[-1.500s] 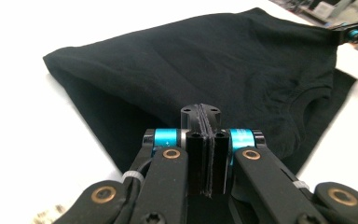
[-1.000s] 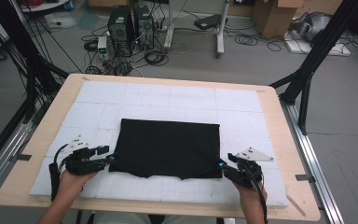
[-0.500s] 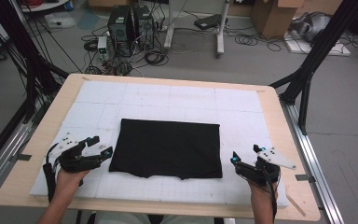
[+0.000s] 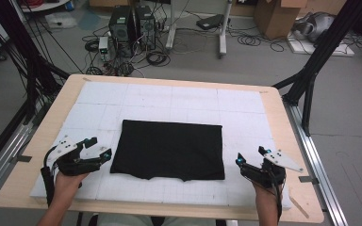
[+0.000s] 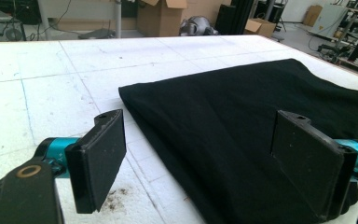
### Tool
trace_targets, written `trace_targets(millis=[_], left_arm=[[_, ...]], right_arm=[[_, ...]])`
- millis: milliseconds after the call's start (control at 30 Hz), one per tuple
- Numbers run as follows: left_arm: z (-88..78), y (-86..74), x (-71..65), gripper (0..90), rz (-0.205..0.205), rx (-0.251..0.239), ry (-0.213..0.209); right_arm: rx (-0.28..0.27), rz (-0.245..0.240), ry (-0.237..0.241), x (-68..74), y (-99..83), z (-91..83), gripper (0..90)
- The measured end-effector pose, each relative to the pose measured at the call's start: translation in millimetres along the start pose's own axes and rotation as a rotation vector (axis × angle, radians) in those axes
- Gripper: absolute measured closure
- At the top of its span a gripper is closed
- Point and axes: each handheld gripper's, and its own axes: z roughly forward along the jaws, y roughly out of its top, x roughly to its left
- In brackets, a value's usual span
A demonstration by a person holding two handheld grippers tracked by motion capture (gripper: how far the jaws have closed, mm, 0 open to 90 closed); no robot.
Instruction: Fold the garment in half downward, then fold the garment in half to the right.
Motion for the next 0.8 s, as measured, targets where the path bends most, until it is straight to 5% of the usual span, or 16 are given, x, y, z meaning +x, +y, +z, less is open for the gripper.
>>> trace_targets(millis=[333,533,700,800], left_arm=[[3.0,-3.7,6.5,22.3,-0.041,0.073,0.043],[9.8,-9.2,4.2,21.5,-0.077,0.154,0.020],[13.2,-11.8,-2.5,23.3,-0.054,0.218,0.026],[18.4,-14.1,-2.6,28.7,-0.079,0.260,-0.011]], right_arm=[[0.009,0.009,-0.002,0.0,-1.3,1.9,15.9],[0.020,0.009,0.005,-0.8,-2.4,3.9,15.9],[0.028,0.003,0.020,1.7,-2.4,6.3,15.9],[0.039,-0.001,0.029,3.0,-3.1,9.2,16.0]])
